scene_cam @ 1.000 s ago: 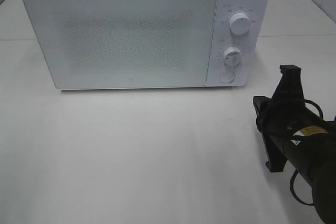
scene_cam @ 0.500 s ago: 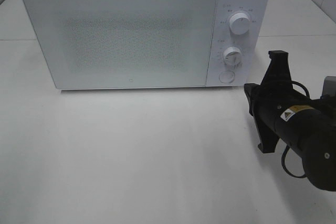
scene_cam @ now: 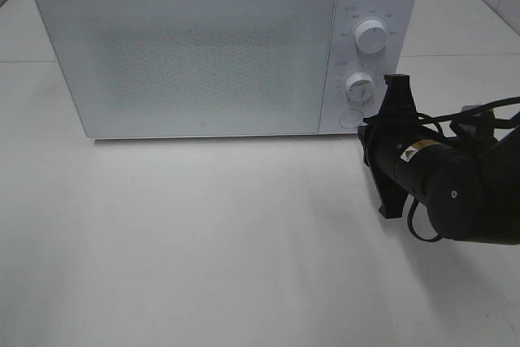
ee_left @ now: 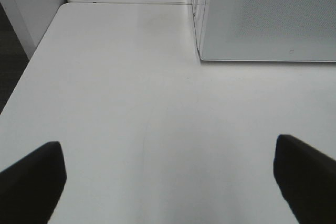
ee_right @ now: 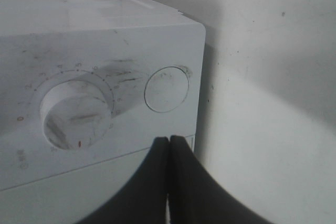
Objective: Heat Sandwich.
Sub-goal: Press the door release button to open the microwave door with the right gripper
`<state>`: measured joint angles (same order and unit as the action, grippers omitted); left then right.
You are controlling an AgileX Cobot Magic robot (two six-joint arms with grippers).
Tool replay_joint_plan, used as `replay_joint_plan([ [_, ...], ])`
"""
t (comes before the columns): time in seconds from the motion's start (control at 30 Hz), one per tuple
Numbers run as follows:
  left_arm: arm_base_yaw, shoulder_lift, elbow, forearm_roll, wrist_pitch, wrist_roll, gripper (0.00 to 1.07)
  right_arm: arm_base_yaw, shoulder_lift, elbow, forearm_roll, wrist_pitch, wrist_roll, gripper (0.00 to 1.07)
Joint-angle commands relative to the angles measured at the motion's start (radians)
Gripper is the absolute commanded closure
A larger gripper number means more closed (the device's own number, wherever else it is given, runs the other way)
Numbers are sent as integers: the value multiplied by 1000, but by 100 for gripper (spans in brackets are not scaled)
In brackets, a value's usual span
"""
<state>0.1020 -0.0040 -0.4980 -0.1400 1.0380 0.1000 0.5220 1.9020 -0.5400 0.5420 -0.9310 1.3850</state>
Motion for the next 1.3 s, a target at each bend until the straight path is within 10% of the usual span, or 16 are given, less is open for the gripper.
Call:
replay_joint_plan([
  [0.03,3,-28,3,0,-2,-1,3,-26,19,-39,-40,10,-10,107],
  [1.3,3,-28,3,0,-2,-1,3,-114,183,-268,-37,-99,-18,107],
])
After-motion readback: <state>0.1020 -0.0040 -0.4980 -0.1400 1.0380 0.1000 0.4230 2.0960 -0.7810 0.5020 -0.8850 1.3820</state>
